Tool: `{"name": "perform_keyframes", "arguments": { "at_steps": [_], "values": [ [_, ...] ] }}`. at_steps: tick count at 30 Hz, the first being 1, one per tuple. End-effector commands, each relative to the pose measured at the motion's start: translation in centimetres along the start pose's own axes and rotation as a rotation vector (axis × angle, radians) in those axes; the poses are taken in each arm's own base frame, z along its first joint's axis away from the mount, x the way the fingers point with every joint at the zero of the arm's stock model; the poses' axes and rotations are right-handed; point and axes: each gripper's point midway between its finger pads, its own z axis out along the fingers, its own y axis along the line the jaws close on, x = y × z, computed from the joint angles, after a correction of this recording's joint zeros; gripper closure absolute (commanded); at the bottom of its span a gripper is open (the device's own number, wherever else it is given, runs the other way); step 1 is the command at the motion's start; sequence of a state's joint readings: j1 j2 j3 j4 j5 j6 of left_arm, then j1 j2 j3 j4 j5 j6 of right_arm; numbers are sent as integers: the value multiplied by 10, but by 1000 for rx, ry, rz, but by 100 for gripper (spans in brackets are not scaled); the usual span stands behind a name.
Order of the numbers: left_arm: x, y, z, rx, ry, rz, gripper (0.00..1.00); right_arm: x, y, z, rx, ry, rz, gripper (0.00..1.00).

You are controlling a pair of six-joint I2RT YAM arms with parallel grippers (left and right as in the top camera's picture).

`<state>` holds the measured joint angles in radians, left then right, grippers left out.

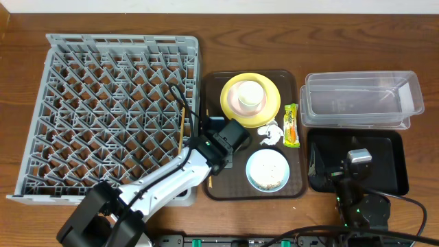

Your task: Sort waste into correct bins and load items into the dishwasher

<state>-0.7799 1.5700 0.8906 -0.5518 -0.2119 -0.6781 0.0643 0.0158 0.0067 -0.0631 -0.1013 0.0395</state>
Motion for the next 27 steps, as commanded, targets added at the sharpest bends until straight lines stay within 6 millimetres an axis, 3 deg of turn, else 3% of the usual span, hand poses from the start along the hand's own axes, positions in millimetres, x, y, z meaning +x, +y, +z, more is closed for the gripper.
{"name": "perform_keyframes", "arguments": {
  "at_steps": [1, 17, 27],
  "values": [
    [0, 7, 6, -68, -32, 13, 92, 1, 3, 0, -13, 4, -11, 1],
    [21, 16, 45, -169, 48, 25, 86, 1, 3, 0, -13, 4, -11, 1],
    [35, -17, 45, 9, 146, 3, 87, 1, 3, 0, -13, 4, -11, 1]
  ]
}}
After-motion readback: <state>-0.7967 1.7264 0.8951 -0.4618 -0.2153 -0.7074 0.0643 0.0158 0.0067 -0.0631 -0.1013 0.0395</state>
